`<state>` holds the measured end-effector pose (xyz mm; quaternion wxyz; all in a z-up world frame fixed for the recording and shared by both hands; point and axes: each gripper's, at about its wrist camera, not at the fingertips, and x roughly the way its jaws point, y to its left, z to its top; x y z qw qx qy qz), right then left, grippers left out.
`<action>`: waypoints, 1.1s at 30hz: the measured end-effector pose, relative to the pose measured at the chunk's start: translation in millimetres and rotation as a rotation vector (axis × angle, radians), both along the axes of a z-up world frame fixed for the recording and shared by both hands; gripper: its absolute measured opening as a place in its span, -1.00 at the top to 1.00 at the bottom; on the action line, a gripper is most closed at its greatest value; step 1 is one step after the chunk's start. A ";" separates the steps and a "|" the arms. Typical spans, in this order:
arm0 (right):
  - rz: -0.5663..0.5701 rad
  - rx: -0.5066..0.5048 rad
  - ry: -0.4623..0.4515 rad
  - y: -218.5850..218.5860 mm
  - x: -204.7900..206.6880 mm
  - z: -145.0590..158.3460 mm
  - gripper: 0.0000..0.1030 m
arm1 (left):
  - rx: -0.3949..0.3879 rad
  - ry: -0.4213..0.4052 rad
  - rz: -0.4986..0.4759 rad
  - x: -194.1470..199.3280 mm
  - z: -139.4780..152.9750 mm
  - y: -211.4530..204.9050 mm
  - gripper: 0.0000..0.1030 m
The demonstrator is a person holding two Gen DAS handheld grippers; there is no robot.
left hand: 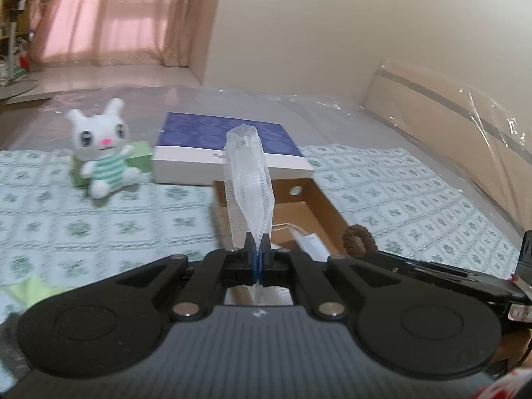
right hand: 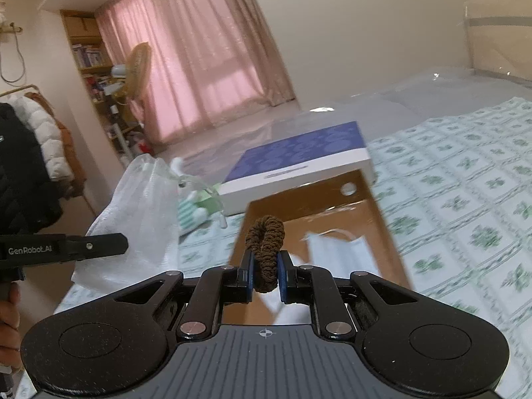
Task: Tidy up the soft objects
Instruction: 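Carry the hair tie and plastic bag into the cardboard box and release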
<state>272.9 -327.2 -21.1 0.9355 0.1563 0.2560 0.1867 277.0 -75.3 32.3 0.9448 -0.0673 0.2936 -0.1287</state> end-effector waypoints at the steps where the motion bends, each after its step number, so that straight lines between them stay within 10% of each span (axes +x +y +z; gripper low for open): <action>1: -0.006 -0.007 0.001 -2.9 4.9 -0.7 0.72 | 0.006 0.006 -0.010 7.7 -2.1 -9.0 0.99; 21: -0.064 -0.053 0.029 -39.7 79.6 -25.0 0.72 | 0.024 0.133 -0.049 143.6 -64.9 -79.0 0.97; 26: -0.063 -0.048 0.042 -40.5 87.6 -31.3 0.72 | 0.041 0.182 -0.069 157.6 -77.1 -83.4 0.37; 33: -0.064 -0.050 0.049 -39.2 97.3 -34.6 0.72 | 0.128 0.171 -0.060 154.3 -84.5 -78.2 0.34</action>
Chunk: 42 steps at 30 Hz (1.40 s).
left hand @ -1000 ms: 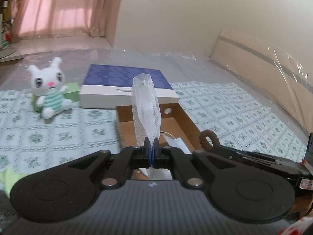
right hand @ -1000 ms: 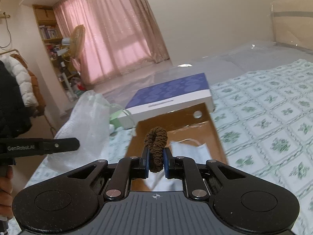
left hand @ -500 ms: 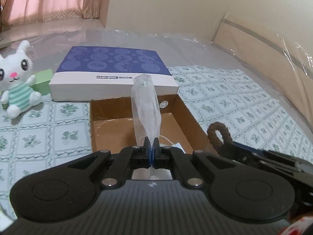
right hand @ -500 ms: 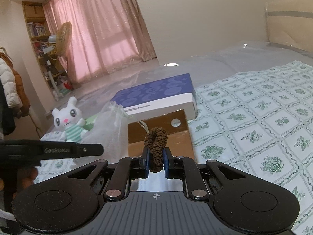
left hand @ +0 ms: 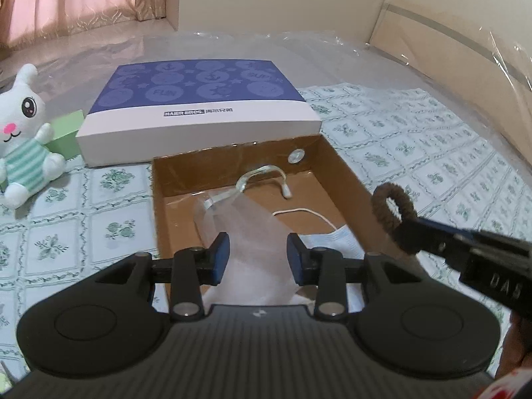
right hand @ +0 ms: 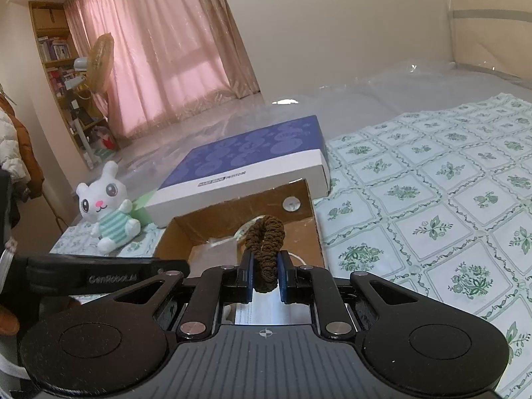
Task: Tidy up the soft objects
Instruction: 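Carry the hair tie and plastic bag into the cardboard box and release, then move both tools back toward the remaining soft items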
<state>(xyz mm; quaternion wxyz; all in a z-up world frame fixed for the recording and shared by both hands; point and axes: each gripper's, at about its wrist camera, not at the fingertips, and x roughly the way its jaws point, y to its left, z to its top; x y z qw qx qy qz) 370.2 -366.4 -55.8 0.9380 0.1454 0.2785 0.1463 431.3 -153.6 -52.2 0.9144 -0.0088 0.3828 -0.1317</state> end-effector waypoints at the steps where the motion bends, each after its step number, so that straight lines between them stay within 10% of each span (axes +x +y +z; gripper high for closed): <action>1: -0.001 0.000 0.000 0.6 1.4 0.2 0.72 | 0.009 -0.006 -0.001 -1.2 0.7 1.2 0.34; 6: -0.004 0.002 -0.021 6.4 6.9 3.6 0.71 | 0.035 -0.013 0.004 -3.1 2.6 7.3 0.31; 12: 0.003 0.062 -0.061 7.0 8.5 8.7 -0.04 | 0.037 -0.010 0.021 -7.6 5.2 17.0 0.09; 18: 0.013 0.050 -0.021 5.7 -7.9 11.0 -0.07 | 0.031 -0.032 0.007 -27.4 16.5 24.1 -0.18; 42: -0.044 0.039 0.027 3.4 -131.0 52.4 -0.28 | -0.014 -0.067 -0.002 -154.7 76.5 59.2 -0.19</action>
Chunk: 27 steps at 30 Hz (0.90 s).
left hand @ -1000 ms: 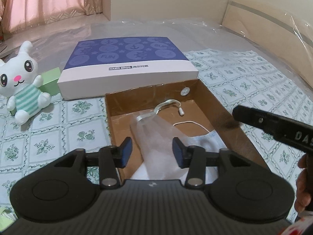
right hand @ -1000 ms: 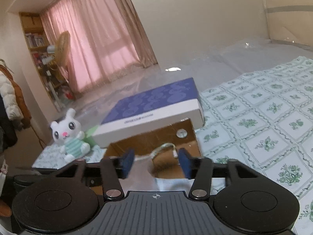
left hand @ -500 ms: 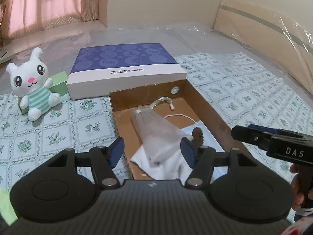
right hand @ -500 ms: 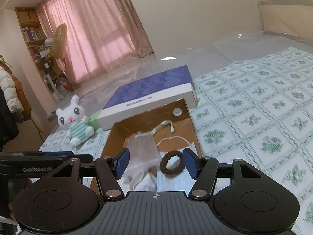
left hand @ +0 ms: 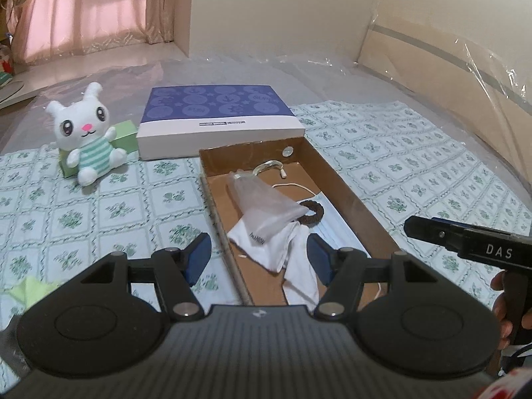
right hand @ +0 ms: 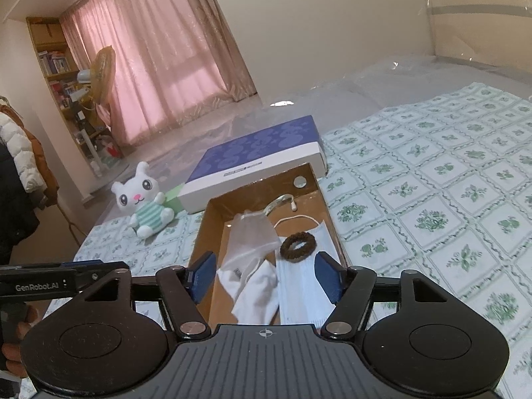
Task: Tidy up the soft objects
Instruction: 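Move both tools back toward the remaining soft items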
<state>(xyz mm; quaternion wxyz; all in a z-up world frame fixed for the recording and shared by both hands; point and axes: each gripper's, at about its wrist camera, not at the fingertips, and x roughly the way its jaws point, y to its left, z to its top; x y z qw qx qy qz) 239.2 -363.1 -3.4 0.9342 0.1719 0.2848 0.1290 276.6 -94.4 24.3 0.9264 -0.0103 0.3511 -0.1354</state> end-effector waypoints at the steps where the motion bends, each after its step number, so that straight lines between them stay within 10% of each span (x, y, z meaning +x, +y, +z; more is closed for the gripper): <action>1: -0.001 -0.004 0.000 1.2 -4.7 1.9 -0.28 | -0.002 -0.001 0.004 -6.2 2.0 3.2 -0.19; 27: 0.133 -0.046 0.014 62.2 -90.7 10.4 -0.29 | -0.003 -0.021 0.170 -141.2 13.6 97.1 -0.19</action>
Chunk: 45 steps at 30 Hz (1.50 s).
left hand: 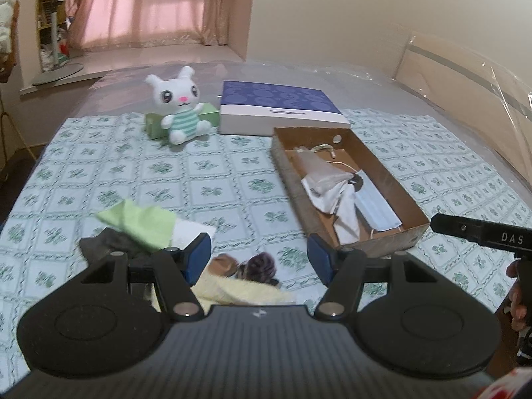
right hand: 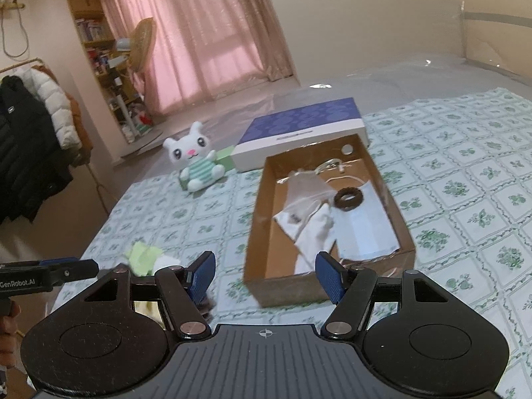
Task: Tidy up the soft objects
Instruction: 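Move both tools back toward the remaining soft items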
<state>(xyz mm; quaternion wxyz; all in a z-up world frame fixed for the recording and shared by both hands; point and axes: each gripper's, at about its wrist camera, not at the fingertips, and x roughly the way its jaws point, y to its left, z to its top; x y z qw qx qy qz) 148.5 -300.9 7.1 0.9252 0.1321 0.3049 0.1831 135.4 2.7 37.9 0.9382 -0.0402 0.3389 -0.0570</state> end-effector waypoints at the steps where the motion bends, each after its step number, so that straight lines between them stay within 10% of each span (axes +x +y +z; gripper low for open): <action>1: 0.008 -0.001 0.001 2.8 -2.3 -1.0 -0.29 | -0.002 -0.001 0.008 -4.0 0.5 3.3 -0.19; 20: 0.185 -0.034 0.066 70.5 -15.9 -32.5 -0.29 | -0.002 0.041 0.125 -57.8 -22.7 51.2 -0.24; 45: 0.202 -0.073 0.176 84.6 1.7 -78.6 -0.29 | -0.032 0.219 0.132 -30.0 -94.2 49.4 -0.33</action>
